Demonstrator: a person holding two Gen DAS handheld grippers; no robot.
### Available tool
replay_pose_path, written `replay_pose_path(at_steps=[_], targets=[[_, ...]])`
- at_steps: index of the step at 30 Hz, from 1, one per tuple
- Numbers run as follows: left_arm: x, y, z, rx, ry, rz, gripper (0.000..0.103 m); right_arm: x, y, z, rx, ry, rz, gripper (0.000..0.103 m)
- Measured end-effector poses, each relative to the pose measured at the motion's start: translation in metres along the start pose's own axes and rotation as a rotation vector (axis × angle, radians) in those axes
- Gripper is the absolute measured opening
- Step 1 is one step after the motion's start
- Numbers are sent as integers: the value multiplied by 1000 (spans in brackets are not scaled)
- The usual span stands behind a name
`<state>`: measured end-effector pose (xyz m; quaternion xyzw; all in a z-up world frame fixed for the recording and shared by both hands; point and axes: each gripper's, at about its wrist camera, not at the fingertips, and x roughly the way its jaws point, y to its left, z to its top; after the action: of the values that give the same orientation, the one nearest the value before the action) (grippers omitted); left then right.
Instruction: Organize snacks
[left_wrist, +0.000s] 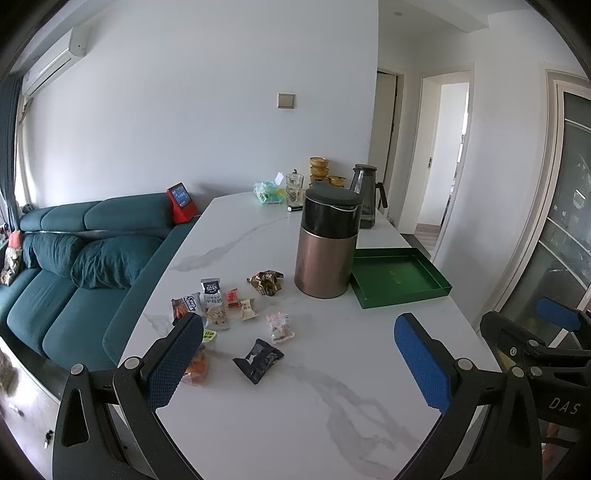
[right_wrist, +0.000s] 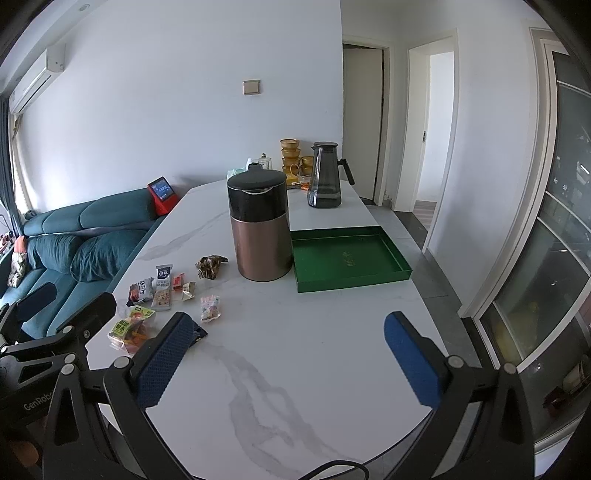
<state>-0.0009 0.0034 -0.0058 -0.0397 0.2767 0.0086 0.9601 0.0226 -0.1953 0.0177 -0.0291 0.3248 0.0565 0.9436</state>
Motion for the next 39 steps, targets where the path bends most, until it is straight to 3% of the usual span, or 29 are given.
replay_pose_path(at_steps=[39], targets=[[-6,-2,4,7,9,17,102,-4,-2,-6,5,-2,3,103]])
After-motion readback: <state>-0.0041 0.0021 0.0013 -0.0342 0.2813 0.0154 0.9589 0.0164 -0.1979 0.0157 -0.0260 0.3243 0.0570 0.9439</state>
